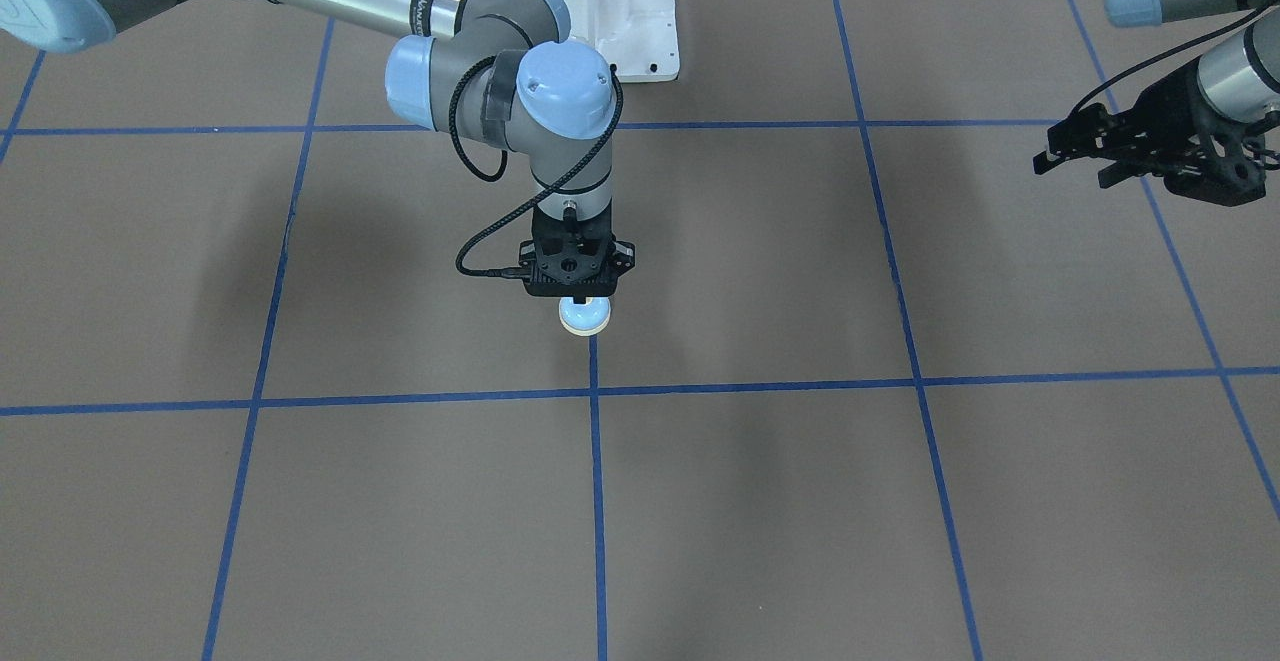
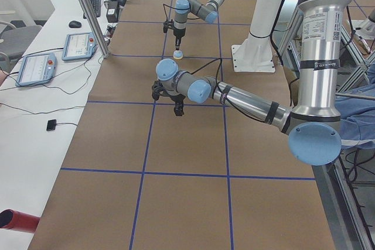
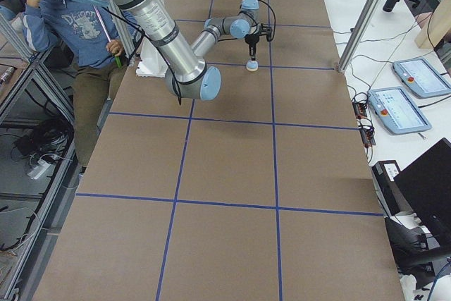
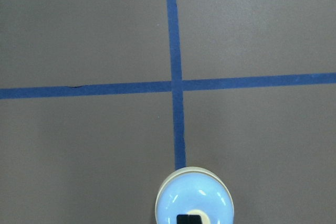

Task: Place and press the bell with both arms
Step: 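Press down on the bell's top with the right gripper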

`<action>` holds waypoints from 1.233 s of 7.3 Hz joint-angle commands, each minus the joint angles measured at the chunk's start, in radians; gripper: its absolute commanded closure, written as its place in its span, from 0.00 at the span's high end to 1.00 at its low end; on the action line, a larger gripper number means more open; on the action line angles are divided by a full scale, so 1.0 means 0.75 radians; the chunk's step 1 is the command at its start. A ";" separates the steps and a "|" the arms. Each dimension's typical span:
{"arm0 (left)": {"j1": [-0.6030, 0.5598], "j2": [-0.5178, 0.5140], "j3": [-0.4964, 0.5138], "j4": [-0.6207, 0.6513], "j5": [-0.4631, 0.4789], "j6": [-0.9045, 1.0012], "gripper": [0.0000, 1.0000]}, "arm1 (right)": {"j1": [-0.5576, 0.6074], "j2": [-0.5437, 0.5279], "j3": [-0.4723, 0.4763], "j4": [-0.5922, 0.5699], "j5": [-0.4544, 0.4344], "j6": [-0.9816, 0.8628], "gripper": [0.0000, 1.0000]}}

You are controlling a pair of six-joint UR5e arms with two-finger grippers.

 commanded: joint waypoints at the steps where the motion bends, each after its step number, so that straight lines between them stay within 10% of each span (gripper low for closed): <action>1: 0.001 0.000 0.000 0.000 0.000 0.000 0.96 | 0.000 0.000 -0.008 0.002 0.003 -0.004 0.00; 7: 0.001 0.002 0.000 0.000 0.000 -0.002 0.96 | -0.006 0.022 -0.039 0.004 0.013 -0.021 0.00; 9: 0.001 0.000 0.000 0.000 0.000 -0.004 0.96 | 0.094 0.004 0.042 -0.006 0.207 -0.027 0.00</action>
